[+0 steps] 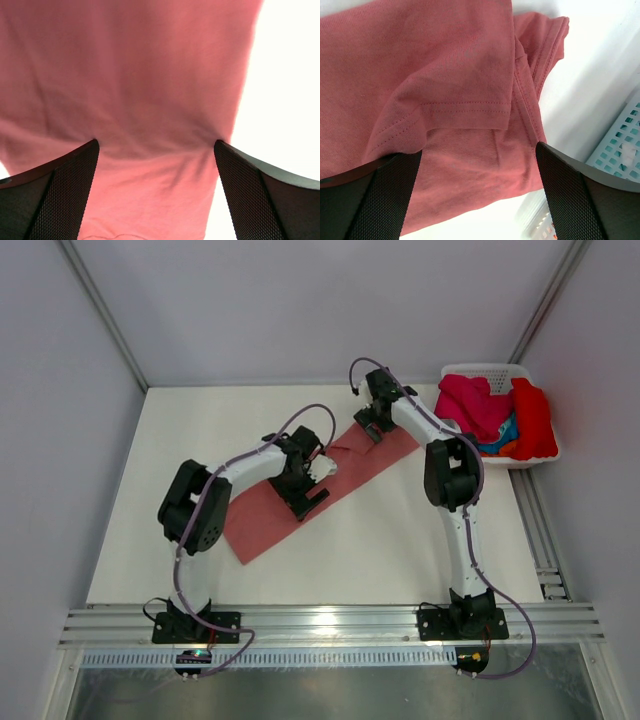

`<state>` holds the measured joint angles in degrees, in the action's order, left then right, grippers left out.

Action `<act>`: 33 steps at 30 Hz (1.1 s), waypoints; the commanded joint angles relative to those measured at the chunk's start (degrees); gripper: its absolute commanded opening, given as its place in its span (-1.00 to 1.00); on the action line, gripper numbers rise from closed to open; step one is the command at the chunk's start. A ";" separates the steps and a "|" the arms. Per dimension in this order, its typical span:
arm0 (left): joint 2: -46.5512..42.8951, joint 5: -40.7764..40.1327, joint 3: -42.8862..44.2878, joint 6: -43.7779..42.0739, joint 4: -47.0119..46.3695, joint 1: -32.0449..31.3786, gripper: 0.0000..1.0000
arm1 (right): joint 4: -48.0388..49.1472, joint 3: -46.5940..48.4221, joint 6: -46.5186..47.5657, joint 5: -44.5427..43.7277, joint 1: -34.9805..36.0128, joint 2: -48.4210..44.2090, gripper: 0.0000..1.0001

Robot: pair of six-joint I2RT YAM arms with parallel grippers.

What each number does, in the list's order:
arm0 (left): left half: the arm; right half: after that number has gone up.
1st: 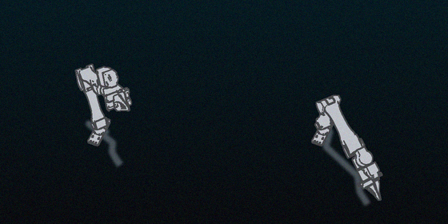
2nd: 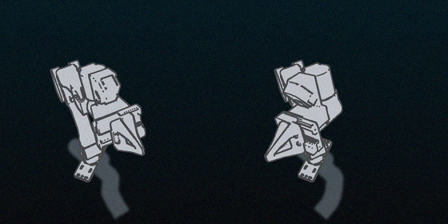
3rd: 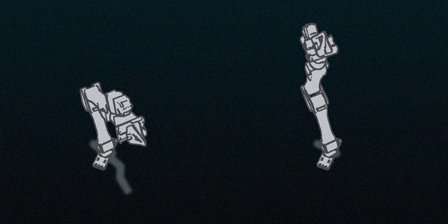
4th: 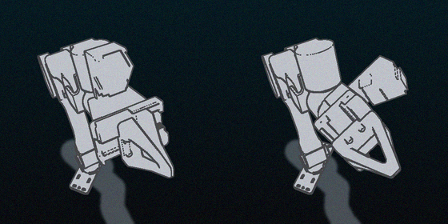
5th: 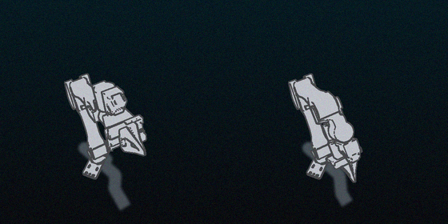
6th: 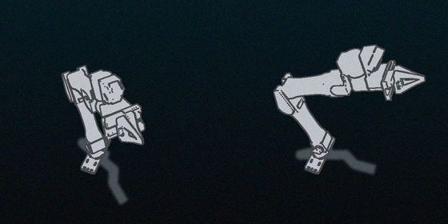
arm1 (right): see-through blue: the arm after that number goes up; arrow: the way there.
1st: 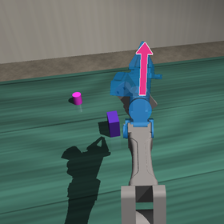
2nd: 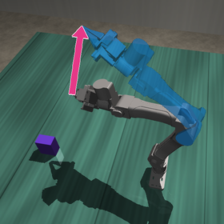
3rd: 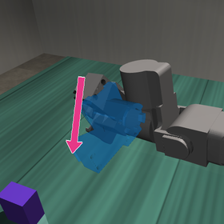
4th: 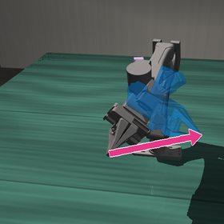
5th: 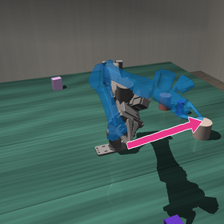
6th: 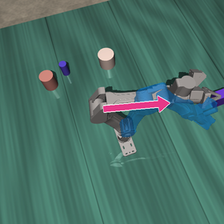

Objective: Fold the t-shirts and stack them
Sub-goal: Fold the tshirt

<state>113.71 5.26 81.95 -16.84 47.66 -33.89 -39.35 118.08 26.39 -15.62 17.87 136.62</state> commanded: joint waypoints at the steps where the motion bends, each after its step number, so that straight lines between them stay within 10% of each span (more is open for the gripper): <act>1: 0.45 2.74 3.30 2.42 -0.02 -3.90 0.98 | -0.55 2.86 -0.46 0.15 0.59 0.40 0.99; 14: -2.33 -3.84 6.91 2.87 -1.69 -10.76 0.98 | 1.65 -0.56 -0.99 -0.64 1.03 -3.19 0.99; 33: -16.51 -12.90 -4.78 -3.37 -6.96 4.09 0.98 | 5.25 -14.10 -0.29 -3.72 1.12 -15.59 0.99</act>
<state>96.86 -6.02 78.67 -18.35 43.42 -31.79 -35.62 105.19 26.37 -17.74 18.63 123.76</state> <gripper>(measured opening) 0.991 0.993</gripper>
